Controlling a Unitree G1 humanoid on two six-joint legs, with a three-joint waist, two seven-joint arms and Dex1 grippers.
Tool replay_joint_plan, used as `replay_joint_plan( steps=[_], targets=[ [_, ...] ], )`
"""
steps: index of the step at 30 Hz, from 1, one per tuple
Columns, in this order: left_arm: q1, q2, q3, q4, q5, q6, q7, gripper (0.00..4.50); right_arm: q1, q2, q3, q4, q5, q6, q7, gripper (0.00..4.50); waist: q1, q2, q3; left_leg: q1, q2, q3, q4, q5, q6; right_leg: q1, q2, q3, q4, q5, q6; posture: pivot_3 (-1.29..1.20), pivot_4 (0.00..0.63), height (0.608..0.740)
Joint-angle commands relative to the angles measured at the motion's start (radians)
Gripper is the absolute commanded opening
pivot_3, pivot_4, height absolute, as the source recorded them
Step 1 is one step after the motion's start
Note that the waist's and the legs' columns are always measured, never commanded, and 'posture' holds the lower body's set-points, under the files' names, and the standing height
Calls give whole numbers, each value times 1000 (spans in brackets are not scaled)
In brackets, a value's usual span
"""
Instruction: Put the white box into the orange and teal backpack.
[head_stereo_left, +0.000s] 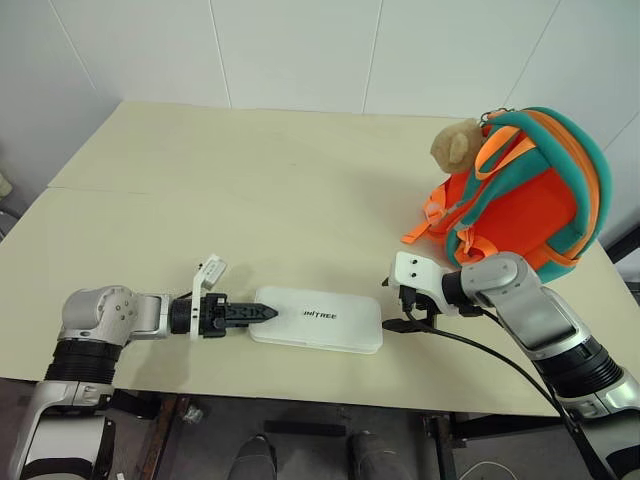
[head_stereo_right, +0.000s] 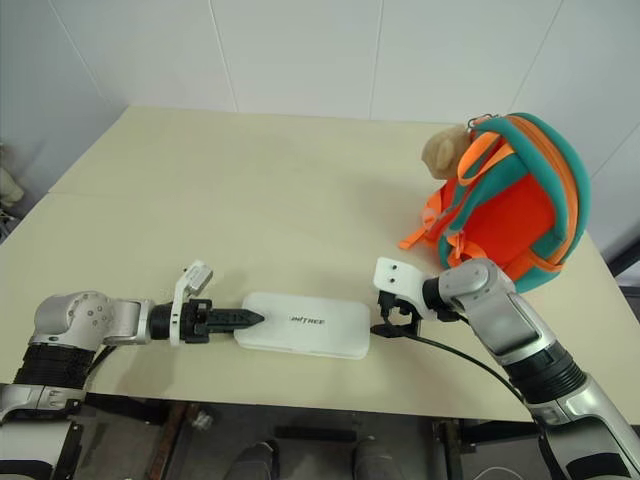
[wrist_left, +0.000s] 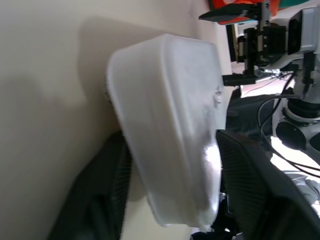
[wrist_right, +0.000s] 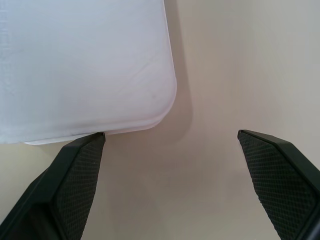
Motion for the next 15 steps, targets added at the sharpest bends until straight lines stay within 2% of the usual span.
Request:
replay_joint_plan(
  steps=[1,6,15],
  targets=[
    [20,-18,-26,-5,33,21,9,1730,1,-5,-12,-32,4,-15,-1,4500,-2,-1,0,0,0,0,0,0,0,0,0,0,0,0,0,0,150,740],
    [25,-1,-31,-21,48,18,-21,1603,0,-5,-23,-24,5,-19,-3,4500,-2,-2,-1,-1,0,0,-1,-1,0,0,0,0,0,5,10,0,150,740],
    [13,90,-113,-64,109,-34,-57,1550,-3,23,-114,2,42,0,-70,4500,-7,-3,0,-1,0,0,-1,-1,0,-1,0,0,-2,3,4,0,150,740]
  ],
)
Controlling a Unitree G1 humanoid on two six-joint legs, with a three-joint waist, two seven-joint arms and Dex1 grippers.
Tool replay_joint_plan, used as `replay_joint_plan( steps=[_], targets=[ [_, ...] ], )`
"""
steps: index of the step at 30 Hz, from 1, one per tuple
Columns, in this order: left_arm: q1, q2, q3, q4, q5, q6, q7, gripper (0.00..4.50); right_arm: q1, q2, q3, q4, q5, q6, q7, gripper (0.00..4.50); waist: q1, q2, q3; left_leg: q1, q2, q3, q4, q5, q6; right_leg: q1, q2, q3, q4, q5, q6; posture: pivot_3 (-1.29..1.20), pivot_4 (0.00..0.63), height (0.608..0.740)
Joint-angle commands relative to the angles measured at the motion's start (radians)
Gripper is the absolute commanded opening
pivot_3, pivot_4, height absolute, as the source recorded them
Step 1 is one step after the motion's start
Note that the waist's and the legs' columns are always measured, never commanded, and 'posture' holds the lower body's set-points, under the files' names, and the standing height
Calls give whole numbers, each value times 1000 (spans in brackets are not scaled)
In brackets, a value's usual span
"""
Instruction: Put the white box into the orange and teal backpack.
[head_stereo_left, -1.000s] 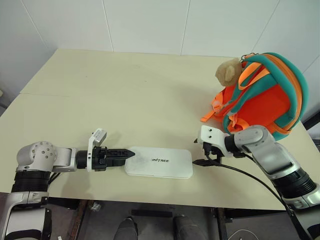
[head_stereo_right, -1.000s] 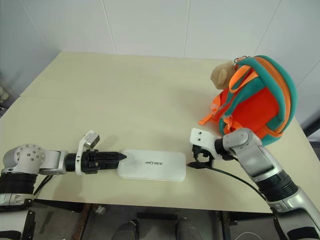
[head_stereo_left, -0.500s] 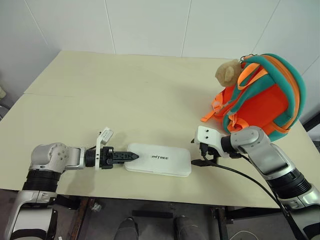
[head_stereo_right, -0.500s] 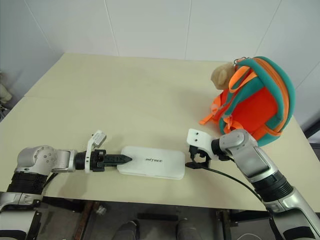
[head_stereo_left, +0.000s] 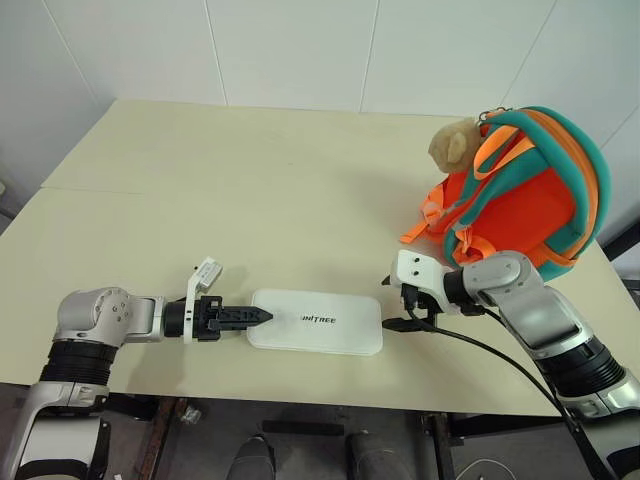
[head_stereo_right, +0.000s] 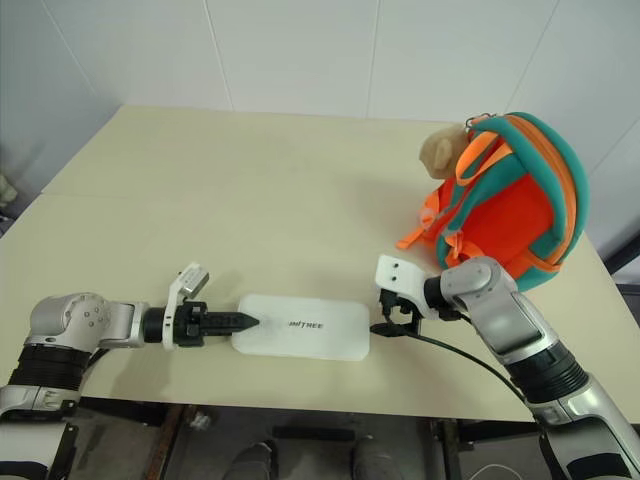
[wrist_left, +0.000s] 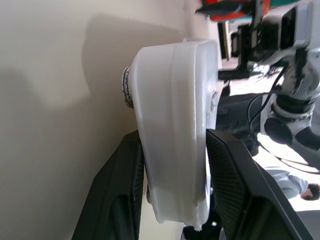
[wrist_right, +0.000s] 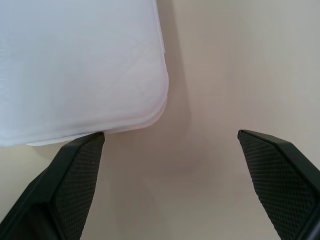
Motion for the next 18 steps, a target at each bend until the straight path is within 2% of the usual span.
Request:
replay_joint_plan(
  steps=[1,4,6,9,10,13,18],
  targets=[
    [4,40,-67,-46,101,-34,30,1550,-4,13,-85,-8,28,10,-63,4500,1,0,0,0,0,0,0,0,0,0,0,0,-1,0,-1,0,150,740],
    [-6,48,-37,-57,81,-38,24,1549,15,24,-148,-44,84,57,-84,4500,3,0,0,-1,0,0,0,0,0,0,0,0,-2,-1,-2,0,150,740],
    [-13,45,33,-81,36,-26,26,1549,41,36,-235,-100,159,130,-104,4500,4,-1,0,-1,0,0,-1,0,0,0,0,0,-3,0,-2,0,150,740],
    [-14,35,131,-113,-31,-1,20,1454,67,45,-324,-146,224,194,-150,4500,2,-1,1,-2,0,0,-6,0,0,-2,0,0,-3,6,11,0,150,740],
    [-13,32,167,-122,-55,10,16,1394,75,48,-354,-155,242,209,-168,4500,0,-1,1,-2,0,0,-8,0,0,-2,0,0,-3,6,11,0,150,740],
    [-9,34,230,-138,-93,32,13,1245,90,56,-422,-161,268,216,-226,4500,-3,-1,1,-1,1,0,-13,0,0,-5,0,0,-3,6,10,0,150,740],
    [-29,39,306,-125,-105,48,24,1244,109,46,-484,-143,282,213,-299,4500,1,-1,1,-2,0,0,-16,0,-1,-6,0,0,-4,3,9,0,150,740]
  ],
)
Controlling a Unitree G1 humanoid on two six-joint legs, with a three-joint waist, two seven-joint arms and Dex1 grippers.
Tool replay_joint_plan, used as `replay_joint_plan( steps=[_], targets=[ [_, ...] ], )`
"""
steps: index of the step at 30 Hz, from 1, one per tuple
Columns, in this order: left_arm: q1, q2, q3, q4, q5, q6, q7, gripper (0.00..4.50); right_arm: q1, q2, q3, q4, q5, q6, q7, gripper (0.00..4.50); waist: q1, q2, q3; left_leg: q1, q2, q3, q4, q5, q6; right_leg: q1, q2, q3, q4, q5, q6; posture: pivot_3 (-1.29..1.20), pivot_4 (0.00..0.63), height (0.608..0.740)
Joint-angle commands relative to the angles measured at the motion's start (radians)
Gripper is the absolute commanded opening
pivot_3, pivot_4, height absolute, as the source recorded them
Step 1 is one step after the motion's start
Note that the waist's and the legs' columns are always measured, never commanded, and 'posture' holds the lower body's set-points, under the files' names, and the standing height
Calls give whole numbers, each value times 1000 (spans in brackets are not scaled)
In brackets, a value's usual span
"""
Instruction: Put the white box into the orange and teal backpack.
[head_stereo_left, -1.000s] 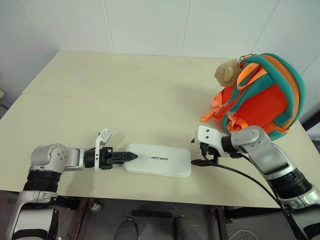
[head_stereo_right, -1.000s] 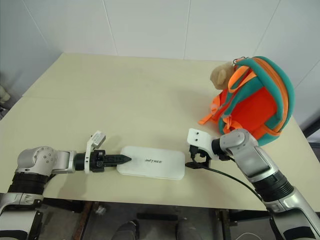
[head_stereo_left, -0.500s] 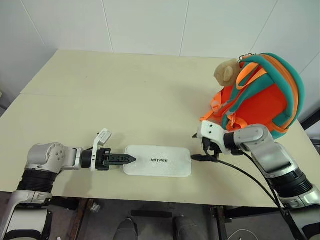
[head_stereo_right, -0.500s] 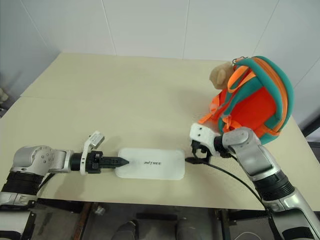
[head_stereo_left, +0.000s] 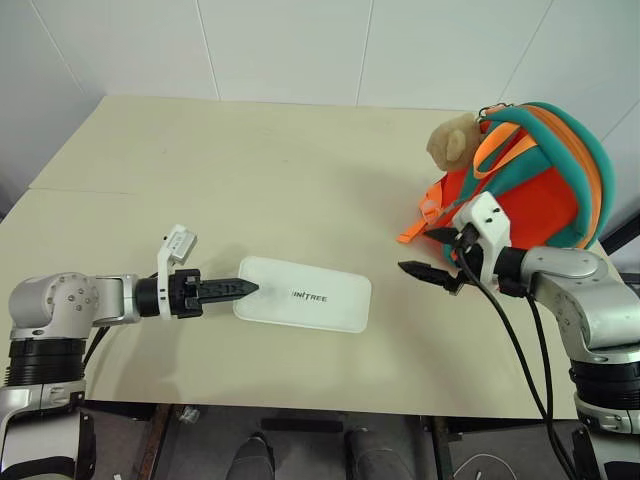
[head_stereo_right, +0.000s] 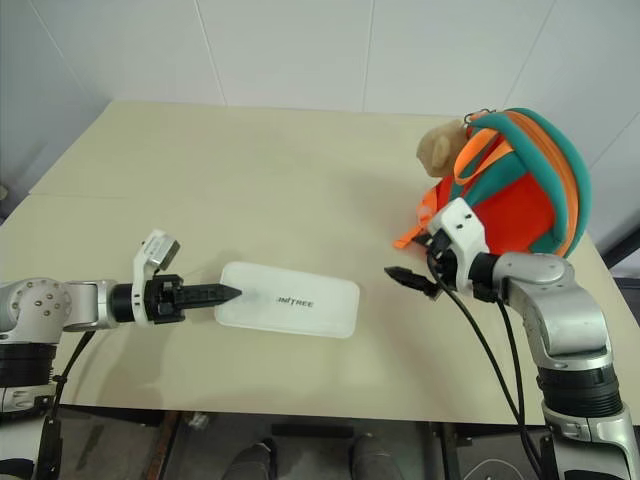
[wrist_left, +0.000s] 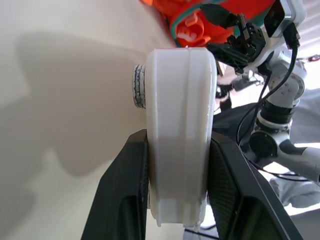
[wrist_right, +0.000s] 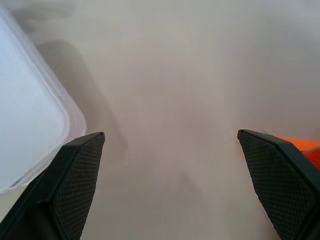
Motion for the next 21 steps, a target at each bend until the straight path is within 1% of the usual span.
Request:
replay_joint_plan(
  steps=[1,6,12,16,19,21],
  targets=[
    [-27,17,80,-11,-40,9,-3,1244,18,-16,-56,-14,21,-3,-42,4500,2,0,0,0,0,0,0,0,0,0,0,0,0,0,0,0,150,740],
    [-54,13,130,8,-48,18,2,1244,27,-40,-75,-5,33,-7,-61,4500,3,0,0,0,0,0,-1,-1,0,0,0,0,-1,-2,-1,0,150,740],
    [-68,-9,185,13,-81,47,22,1244,61,-124,-151,-23,101,31,-29,4500,3,1,0,0,0,0,-1,-1,0,0,0,0,-1,-2,-1,0,150,740],
    [-74,-25,211,12,-90,60,45,1244,97,-175,-175,-11,116,41,-26,4500,3,1,0,0,0,0,-1,-1,0,0,0,0,-1,-2,-1,0,150,740],
    [-68,-30,214,7,-90,66,62,1244,109,-186,-190,8,104,18,-55,4500,2,1,0,0,0,0,-1,-1,0,0,0,0,0,-2,-1,0,150,740],
    [-67,-32,214,6,-92,67,69,1244,100,-170,-197,17,103,1,-82,4500,-1,1,0,0,0,0,-1,-1,0,0,0,0,0,-2,-1,0,150,740]
  ],
)
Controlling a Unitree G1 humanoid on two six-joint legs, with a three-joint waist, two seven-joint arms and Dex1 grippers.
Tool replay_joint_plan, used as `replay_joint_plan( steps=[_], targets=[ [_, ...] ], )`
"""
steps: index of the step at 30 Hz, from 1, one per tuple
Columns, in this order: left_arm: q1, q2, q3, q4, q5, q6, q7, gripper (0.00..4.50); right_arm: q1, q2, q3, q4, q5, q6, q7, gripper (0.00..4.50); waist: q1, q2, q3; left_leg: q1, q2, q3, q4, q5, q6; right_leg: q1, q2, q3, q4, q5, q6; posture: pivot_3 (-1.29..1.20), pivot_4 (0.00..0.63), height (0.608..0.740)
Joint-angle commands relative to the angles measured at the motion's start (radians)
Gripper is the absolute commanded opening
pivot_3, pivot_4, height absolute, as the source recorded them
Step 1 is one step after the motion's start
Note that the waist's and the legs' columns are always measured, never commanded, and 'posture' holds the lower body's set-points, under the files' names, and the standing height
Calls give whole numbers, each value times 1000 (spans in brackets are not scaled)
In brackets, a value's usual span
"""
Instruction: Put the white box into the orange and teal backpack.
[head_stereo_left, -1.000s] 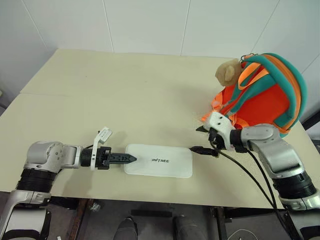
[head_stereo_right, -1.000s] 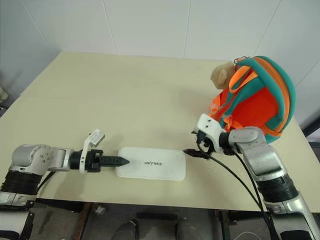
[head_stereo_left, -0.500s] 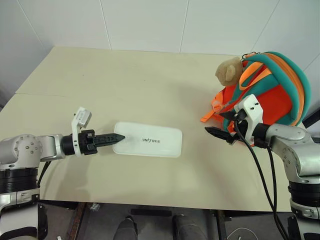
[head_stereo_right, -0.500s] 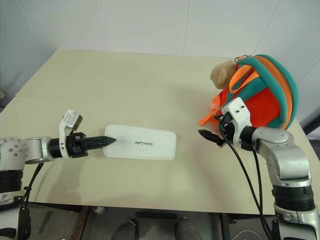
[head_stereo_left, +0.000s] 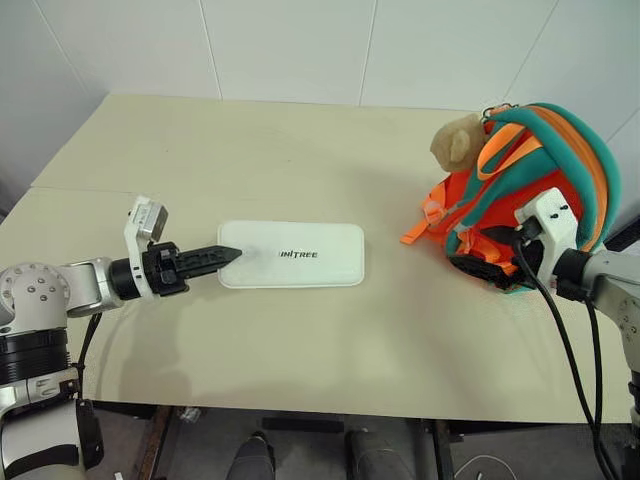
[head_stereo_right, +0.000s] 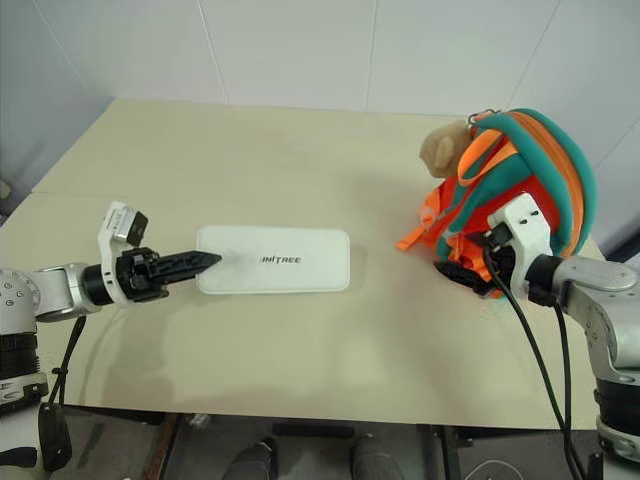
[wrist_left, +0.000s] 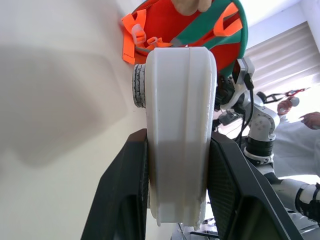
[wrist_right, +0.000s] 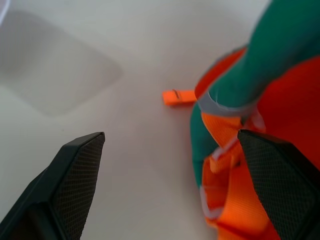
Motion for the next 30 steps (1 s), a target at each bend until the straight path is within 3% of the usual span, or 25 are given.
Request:
replay_joint_plan(
  steps=[1,16,19,30],
  targets=[
    [-17,-2,37,-20,-34,5,4,1244,-21,9,-51,1,7,-43,-45,4500,-1,0,0,0,0,0,0,0,0,0,0,0,0,0,0,0,150,740],
    [-9,-15,46,-29,-34,-2,38,1243,-256,359,44,160,-61,-200,-354,4500,-2,0,0,0,0,0,-1,1,-1,-1,0,0,1,0,0,0,150,740],
    [5,-21,70,-42,-43,0,59,1243,-329,396,38,232,-72,-238,-405,3921,-5,1,0,0,0,0,-1,1,-1,-1,0,0,2,0,0,0,150,740],
    [41,-39,162,-81,-69,5,135,1243,-423,440,43,305,-35,-268,-424,191,-25,1,0,0,0,0,-1,1,-2,-2,0,0,4,0,0,0,150,740]
  ],
)
